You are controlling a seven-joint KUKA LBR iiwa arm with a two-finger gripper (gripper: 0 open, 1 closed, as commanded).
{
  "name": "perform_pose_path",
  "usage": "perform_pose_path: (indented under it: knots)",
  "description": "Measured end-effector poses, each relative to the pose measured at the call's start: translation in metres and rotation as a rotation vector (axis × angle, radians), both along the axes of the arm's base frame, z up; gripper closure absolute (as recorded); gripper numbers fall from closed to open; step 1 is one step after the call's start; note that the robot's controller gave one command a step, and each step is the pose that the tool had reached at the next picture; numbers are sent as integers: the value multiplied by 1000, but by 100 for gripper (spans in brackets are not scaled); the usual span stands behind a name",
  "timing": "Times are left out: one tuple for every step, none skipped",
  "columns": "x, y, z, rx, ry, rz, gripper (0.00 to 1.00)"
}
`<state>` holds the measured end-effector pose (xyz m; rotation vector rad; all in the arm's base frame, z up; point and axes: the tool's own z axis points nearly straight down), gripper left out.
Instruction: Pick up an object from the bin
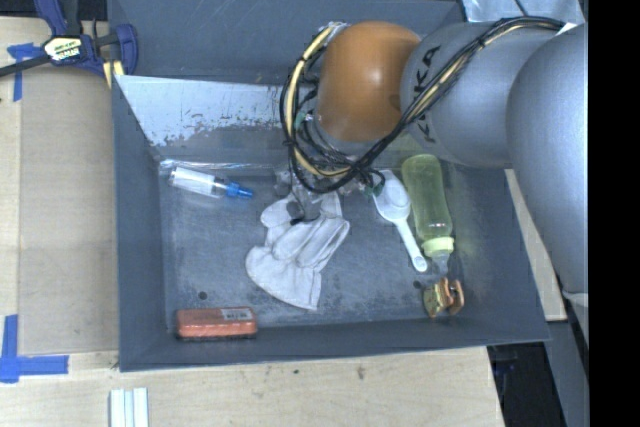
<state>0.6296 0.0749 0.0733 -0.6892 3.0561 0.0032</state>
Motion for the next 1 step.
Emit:
perform_pose_path:
  knots:
    - [-8, 14, 191, -2, -5, 13, 100]
